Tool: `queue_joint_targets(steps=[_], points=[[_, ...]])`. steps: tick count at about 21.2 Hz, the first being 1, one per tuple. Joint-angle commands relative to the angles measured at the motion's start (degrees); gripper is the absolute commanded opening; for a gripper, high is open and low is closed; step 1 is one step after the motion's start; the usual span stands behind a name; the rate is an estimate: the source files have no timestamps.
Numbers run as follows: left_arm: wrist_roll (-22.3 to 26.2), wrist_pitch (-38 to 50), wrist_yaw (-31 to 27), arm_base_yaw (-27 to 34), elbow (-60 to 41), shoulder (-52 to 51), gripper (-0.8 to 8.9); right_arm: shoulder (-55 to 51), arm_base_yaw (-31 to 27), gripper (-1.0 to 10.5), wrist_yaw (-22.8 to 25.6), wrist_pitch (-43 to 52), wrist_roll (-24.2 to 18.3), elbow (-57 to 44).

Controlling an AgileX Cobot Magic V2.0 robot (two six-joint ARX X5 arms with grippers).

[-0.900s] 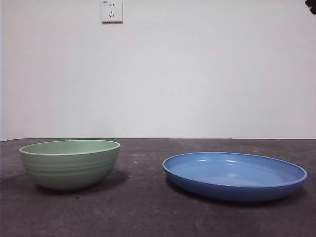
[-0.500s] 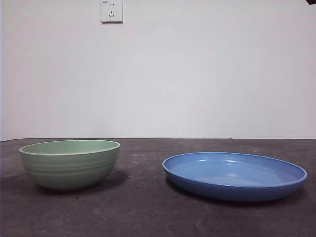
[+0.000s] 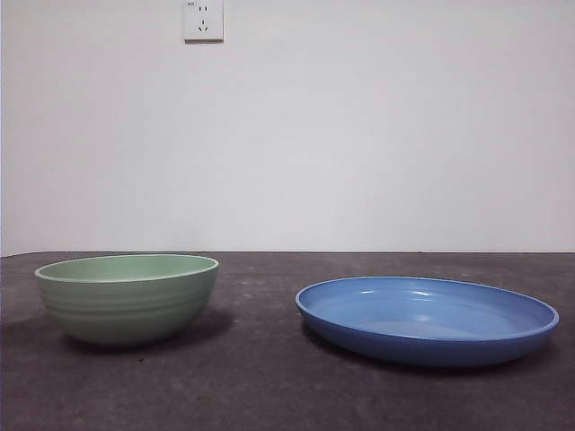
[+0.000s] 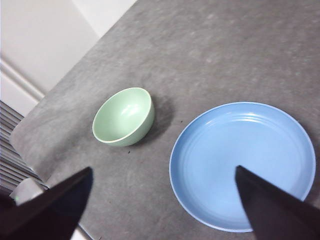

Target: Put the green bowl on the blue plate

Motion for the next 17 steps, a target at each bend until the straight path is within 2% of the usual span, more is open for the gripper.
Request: queue_joint_targets(steps=[1,3,8,17], points=[[2.38,-2.08,-0.52,-0.07,1.11,0.33,5.34,0.22,0.28,5.0,0.79,0.13,-0.42,1.03],[2.62,-4.63,-1.44,-0.07,1.11,0.44,5.48,0.22,0.28,5.0,1.97,-0.5,-0.24,1.03],[3.06,-10.64,-4.42,-0.07,1.11,1.62,6.91,0.22,0.28,5.0,3.19,-1.38,-0.33,1.03],[6.75,-19.71,-4.42,-0.07,1.11,8.09,6.89,0.22,0.28,5.0,2.73,-1.18,-0.31,1.03]])
